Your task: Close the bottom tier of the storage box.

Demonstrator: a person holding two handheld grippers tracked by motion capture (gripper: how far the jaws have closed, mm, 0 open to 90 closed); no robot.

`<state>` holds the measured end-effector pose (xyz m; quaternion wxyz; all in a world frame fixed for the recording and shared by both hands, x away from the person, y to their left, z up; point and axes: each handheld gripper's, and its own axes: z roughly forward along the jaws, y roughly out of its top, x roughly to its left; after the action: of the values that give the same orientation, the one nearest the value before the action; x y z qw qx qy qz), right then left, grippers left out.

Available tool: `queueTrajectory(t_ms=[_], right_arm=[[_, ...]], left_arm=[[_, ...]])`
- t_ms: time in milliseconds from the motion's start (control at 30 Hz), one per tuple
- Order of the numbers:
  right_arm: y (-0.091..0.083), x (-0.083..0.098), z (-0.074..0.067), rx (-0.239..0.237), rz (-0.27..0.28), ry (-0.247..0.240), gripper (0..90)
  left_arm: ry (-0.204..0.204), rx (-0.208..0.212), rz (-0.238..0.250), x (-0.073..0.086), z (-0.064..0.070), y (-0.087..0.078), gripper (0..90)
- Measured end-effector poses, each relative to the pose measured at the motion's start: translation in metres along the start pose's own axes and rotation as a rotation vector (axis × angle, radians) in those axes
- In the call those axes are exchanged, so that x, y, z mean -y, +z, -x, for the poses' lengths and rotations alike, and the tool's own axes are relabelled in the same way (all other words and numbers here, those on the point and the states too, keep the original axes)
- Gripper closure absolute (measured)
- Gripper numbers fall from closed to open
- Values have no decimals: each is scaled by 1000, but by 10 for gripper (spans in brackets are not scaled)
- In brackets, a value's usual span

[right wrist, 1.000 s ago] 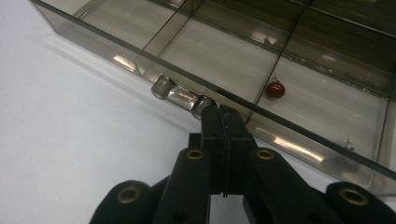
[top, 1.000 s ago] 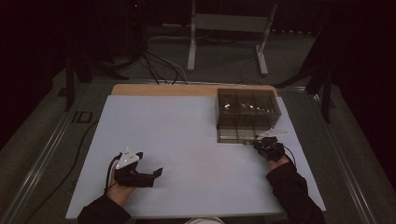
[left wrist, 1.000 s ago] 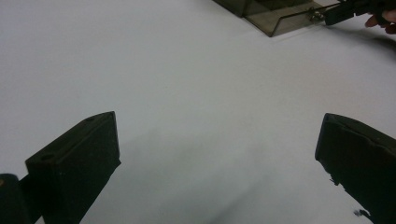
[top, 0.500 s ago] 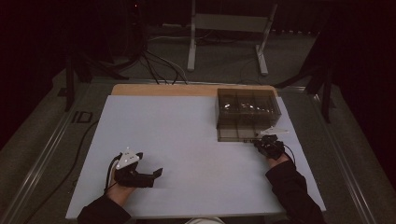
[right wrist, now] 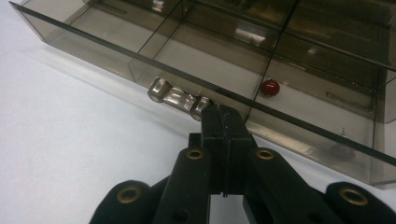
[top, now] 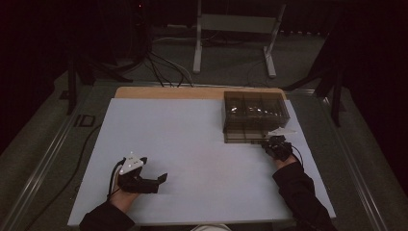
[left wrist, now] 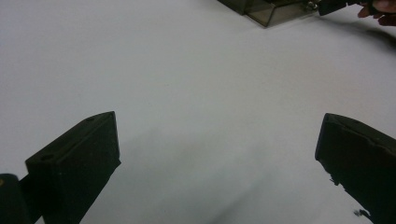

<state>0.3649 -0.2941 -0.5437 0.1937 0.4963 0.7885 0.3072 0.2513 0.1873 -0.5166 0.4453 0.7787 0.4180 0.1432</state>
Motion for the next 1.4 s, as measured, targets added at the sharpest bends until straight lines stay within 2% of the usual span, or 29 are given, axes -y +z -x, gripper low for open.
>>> queueTrajectory(t_ms=[367, 767, 1000, 1100, 1233, 1400], right_arm=[[10, -8, 4, 20, 1, 0, 900], [24, -18, 11, 49, 8, 26, 900], [30, -24, 15, 56, 11, 44, 900], [31, -26, 15, 37, 1, 48, 900], [30, -26, 13, 43, 7, 46, 900], [17, -26, 11, 48, 40, 46, 900]], left_arm=[[-5, -3, 5, 0, 0, -1, 11], [-11, -6, 10, 0, -1, -2, 11], [-14, -9, 10, 0, -2, -2, 11], [-16, -10, 13, 0, -2, -3, 11], [-16, -9, 13, 0, -2, -3, 11], [-15, -8, 12, 0, -2, -3, 11]])
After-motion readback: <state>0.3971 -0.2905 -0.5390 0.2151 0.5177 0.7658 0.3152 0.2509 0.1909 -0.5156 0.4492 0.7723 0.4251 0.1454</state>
